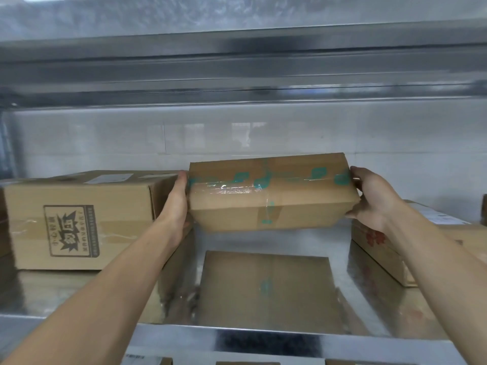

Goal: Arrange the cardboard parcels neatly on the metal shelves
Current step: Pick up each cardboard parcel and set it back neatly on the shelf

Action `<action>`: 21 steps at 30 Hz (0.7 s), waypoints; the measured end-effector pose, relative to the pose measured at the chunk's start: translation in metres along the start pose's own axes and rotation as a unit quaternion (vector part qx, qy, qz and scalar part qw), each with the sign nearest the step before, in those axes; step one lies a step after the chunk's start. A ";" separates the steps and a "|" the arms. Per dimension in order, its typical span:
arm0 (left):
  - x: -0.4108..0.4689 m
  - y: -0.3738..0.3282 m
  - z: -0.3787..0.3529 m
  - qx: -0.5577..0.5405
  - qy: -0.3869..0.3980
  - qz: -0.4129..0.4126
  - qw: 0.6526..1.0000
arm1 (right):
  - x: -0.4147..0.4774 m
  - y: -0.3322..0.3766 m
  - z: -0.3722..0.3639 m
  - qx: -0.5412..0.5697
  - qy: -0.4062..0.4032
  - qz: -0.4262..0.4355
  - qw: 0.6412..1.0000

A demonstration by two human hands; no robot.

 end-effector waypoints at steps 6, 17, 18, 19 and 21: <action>0.008 0.004 0.005 -0.018 0.005 -0.001 1.000 | -0.002 0.001 0.002 0.003 -0.014 0.002 1.000; 0.002 0.010 0.002 -0.021 0.028 0.024 0.999 | -0.005 -0.003 0.001 -0.006 -0.019 -0.013 1.000; 0.002 0.011 0.001 -0.015 0.031 0.025 0.999 | -0.005 -0.005 0.000 -0.009 -0.013 -0.019 1.000; 0.002 0.011 0.000 -0.012 0.034 0.027 0.999 | -0.005 -0.007 0.000 -0.010 -0.009 -0.024 1.000; 0.003 0.012 -0.001 -0.009 0.035 0.032 0.999 | -0.004 -0.010 0.001 -0.008 -0.012 -0.030 0.999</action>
Point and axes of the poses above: each hand's wrist, its own x-axis towards the middle knuckle, its own z-axis out of the back of the hand, y = z × x, the point moved 4 cm from there along x, towards the middle knuckle, and after that the axes turned 7 degrees about -y, right-handed, at the moved point
